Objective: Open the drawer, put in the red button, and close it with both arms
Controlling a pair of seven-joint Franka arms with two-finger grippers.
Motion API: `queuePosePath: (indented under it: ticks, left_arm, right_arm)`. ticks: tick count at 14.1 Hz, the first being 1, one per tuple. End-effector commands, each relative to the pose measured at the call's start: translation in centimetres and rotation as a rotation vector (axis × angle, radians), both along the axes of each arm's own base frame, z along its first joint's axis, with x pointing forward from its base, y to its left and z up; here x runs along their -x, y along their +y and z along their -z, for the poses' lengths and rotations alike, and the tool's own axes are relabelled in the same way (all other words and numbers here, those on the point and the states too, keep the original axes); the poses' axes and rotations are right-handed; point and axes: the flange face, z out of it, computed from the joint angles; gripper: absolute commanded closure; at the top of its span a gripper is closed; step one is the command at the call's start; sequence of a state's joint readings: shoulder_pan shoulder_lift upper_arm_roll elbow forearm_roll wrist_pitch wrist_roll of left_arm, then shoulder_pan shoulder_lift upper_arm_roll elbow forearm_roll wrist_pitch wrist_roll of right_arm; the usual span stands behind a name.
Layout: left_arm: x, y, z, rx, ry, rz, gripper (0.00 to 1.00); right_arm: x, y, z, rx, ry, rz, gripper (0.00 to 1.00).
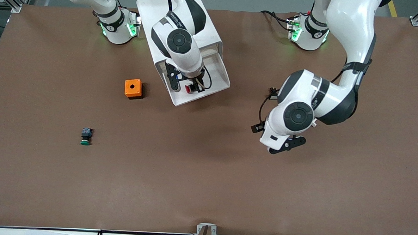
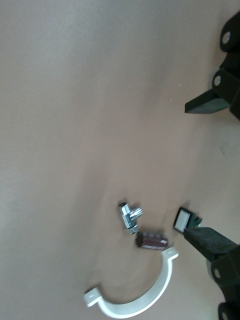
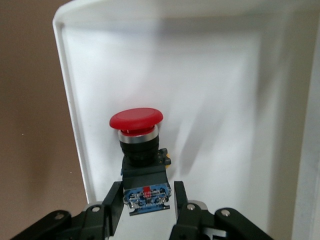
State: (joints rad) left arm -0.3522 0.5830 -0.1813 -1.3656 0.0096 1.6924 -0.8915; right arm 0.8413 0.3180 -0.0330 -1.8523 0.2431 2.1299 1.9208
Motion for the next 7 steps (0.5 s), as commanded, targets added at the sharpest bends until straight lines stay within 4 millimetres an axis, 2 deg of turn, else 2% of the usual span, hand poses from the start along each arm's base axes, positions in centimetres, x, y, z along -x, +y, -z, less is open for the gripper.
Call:
queuePosePath:
  ticks: [1, 2, 4, 5, 7]
  left_arm:
    - [1.6, -3.7, 1.1, -0.027, -0.028, -0.039, 0.00]
    - [2.2, -5.3, 1.6, -0.020, -0.037, -0.020, 0.00]
    - [2.9, -7.5, 1.7, 0.017, -0.071, 0.000, 0.00]
    - [3.2, -8.5, 1.9, 0.045, -0.087, 0.003, 0.00]
    - [4.1, -10.6, 3.3, 0.061, -0.100, -0.005, 0.00]
  right_arm:
    - [0.3, 0.4, -0.5, -0.012, 0.008, 0.017, 0.00]
    - [0.1, 0.4, -1.0, -0.016, 0.005, 0.021, 0.00]
    - [-0.3, 0.2, -3.9, -0.004, 0.034, 0.007, 0.00]
    - [-0.9, 0.1, -6.7, 0.015, 0.068, -0.008, 0.00]
    - [-2.7, -1.7, -12.1, 0.044, 0.128, -0.017, 0.00]
